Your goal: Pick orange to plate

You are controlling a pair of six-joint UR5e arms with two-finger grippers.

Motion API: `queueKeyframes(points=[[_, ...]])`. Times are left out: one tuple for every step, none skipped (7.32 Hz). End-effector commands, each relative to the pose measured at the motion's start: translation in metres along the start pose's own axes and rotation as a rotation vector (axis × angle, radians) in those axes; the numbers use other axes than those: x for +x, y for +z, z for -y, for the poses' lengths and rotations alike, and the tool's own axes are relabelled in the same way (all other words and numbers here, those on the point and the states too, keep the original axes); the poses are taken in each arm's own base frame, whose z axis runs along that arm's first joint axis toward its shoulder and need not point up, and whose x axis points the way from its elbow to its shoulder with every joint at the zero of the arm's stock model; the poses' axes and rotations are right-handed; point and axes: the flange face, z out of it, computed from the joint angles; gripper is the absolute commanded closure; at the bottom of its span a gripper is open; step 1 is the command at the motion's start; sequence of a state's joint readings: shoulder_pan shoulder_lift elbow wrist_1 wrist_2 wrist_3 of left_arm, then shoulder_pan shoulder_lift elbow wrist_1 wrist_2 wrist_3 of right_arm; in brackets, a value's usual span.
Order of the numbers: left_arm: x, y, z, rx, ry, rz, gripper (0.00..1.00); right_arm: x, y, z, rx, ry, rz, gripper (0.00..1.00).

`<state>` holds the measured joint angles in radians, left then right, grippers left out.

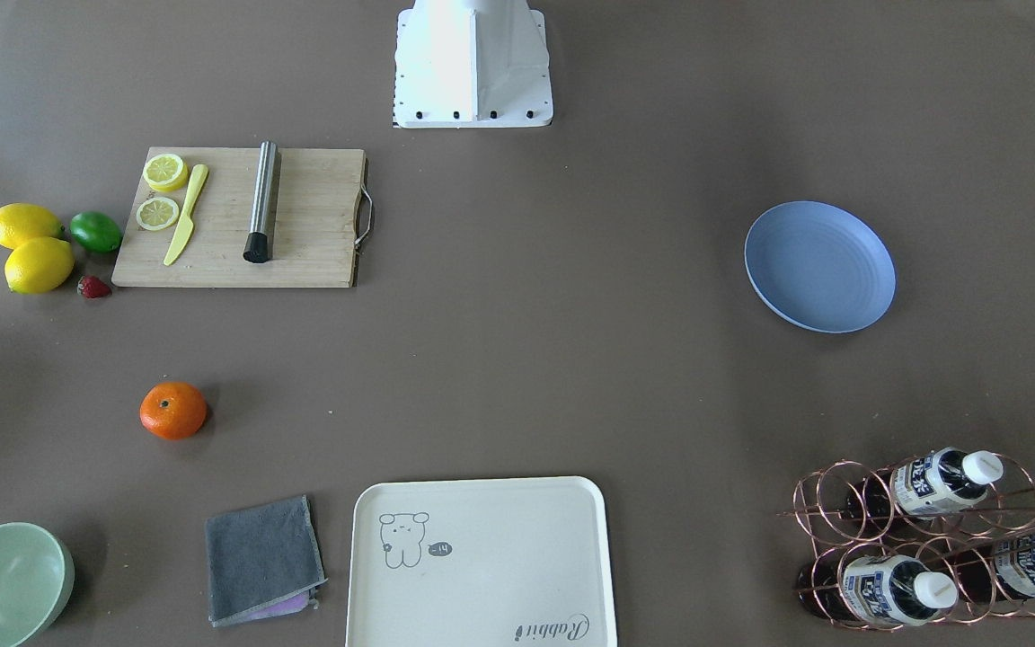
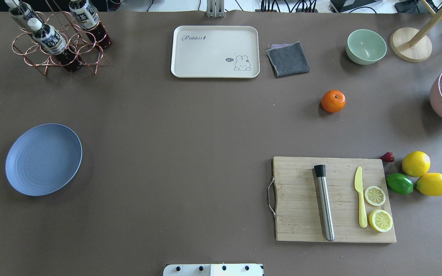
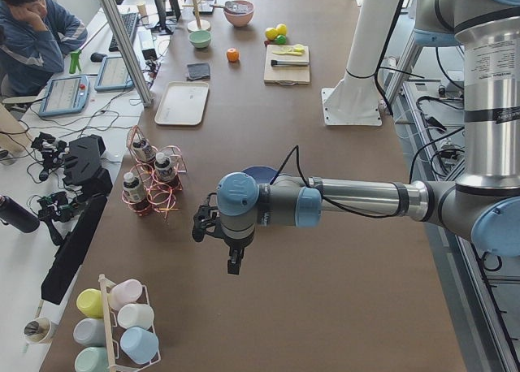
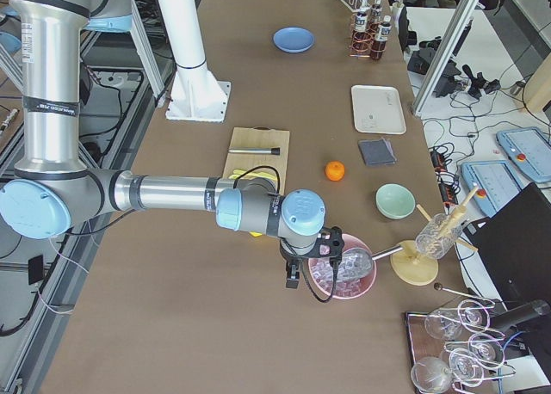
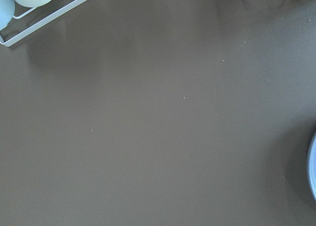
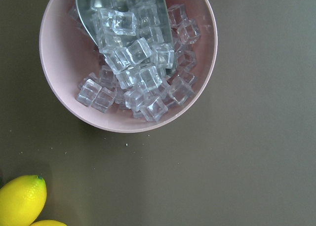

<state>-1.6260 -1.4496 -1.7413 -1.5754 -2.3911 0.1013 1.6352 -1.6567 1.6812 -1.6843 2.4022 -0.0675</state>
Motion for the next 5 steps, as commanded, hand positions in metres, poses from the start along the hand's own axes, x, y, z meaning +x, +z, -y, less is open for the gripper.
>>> queueKeyframes(points=[[0.0006,-0.0008,-0.0017,0.001,0.007,0.004,0.01,-0.0002,0.0000,0.0000,0.000,0.002,0.002,0.00],[0.0016,-0.0008,-0.0014,0.001,0.007,0.004,0.01,-0.0002,0.0000,0.0000,0.000,0.000,0.002,0.00],[0.0033,-0.0018,-0.0010,0.004,0.010,-0.002,0.01,-0.0002,0.0000,0.0000,0.000,0.000,0.002,0.00],[0.0023,-0.0012,0.0001,0.003,0.008,0.000,0.01,-0.0002,0.0000,0.0000,0.000,0.000,0.002,0.00],[0.0026,-0.0012,-0.0005,0.003,0.008,-0.002,0.01,-0.0007,-0.0005,0.0007,0.001,0.000,0.001,0.00]])
